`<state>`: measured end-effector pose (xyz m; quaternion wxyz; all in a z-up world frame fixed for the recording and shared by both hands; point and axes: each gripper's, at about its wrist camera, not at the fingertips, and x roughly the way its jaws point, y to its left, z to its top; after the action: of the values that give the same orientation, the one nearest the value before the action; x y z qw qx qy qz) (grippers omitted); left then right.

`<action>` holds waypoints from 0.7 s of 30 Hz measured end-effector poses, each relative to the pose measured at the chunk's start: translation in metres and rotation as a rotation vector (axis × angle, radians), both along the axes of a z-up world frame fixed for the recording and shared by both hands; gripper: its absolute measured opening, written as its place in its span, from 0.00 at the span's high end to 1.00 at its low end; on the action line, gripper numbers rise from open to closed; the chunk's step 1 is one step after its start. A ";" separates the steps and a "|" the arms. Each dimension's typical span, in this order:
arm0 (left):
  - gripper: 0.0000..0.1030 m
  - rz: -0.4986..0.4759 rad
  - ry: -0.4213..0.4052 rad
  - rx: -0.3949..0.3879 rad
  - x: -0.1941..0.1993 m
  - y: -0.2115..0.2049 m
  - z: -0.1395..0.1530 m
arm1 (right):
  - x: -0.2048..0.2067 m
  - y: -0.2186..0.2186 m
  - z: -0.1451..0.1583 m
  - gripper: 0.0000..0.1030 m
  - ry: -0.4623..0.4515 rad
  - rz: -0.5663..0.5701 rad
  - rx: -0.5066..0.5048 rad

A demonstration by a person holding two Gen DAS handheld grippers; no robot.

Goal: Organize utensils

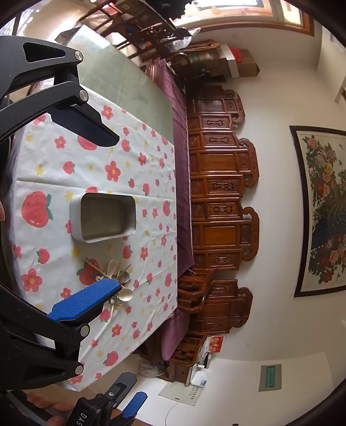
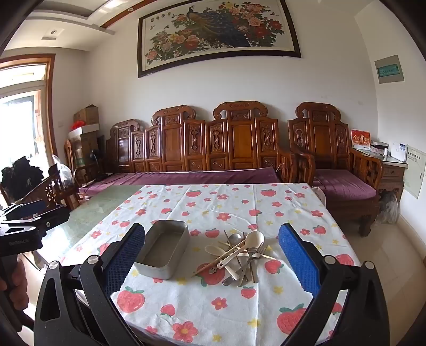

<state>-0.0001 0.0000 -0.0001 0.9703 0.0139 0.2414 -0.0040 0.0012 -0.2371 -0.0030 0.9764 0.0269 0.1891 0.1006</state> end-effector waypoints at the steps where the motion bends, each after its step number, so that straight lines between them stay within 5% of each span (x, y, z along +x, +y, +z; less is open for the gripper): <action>1: 0.06 -0.001 0.001 -0.001 0.000 0.000 0.000 | 0.000 0.000 0.000 0.02 0.000 0.000 0.000; 21: 0.06 -0.016 -0.026 -0.007 -0.008 -0.004 0.017 | -0.001 0.000 0.001 0.02 0.001 0.000 0.001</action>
<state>-0.0080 -0.0040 0.0169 0.9734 0.0125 0.2284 -0.0125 0.0003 -0.2374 -0.0024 0.9763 0.0272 0.1896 0.1009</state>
